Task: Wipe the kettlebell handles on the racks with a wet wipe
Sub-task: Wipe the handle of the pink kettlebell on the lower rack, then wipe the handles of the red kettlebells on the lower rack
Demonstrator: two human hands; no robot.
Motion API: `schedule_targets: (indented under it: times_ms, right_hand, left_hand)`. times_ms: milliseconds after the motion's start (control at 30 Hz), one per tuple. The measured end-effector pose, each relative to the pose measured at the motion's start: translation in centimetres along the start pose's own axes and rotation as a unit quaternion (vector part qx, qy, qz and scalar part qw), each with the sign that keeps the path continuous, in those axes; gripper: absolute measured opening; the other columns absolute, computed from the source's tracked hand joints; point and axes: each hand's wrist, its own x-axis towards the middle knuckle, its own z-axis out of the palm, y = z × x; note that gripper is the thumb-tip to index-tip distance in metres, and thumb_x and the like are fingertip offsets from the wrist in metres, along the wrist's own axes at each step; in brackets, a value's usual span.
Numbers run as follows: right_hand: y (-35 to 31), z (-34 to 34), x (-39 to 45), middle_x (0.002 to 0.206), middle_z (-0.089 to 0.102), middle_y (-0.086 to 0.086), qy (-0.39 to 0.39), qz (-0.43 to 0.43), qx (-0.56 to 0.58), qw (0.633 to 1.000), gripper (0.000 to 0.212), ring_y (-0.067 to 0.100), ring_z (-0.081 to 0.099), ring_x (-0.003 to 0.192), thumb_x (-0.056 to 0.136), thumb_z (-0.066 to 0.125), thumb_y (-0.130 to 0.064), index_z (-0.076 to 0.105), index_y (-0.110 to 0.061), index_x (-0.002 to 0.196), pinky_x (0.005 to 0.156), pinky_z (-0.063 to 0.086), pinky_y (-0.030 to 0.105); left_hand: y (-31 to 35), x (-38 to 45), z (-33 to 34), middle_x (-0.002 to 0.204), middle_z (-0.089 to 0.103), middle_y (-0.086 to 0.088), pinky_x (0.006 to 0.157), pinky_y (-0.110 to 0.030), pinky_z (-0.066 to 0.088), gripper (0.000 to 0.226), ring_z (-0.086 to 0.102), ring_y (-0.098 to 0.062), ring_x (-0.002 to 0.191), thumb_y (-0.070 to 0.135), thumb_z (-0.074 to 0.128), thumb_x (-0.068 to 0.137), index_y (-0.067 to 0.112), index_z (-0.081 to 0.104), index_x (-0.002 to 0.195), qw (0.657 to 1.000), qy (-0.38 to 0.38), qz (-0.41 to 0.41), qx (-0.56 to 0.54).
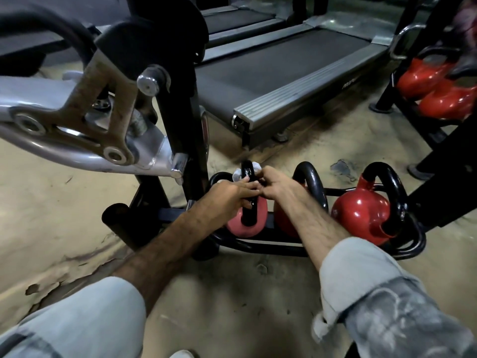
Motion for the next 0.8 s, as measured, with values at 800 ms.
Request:
schedule_targets:
  times_ms: [800]
  right_hand:
    - [4.7, -18.3, -11.8, 0.092, 0.069, -0.003, 0.272, -0.46, -0.264, 0.803, 0.02, 0.004, 0.062, 0.083, 0.078, 0.072, -0.008, 0.077, -0.02, 0.092, 0.087, 0.05, 0.021]
  left_hand:
    - [13.7, 6.0, 3.0, 0.107, 0.07, 0.002, 0.085, -0.032, 0.052, 0.025, 0.064, -0.016, 0.099, 0.011, 0.053, 0.087, 0.023, 0.067, 0.105, 0.981, -0.018, -0.011, 0.192]
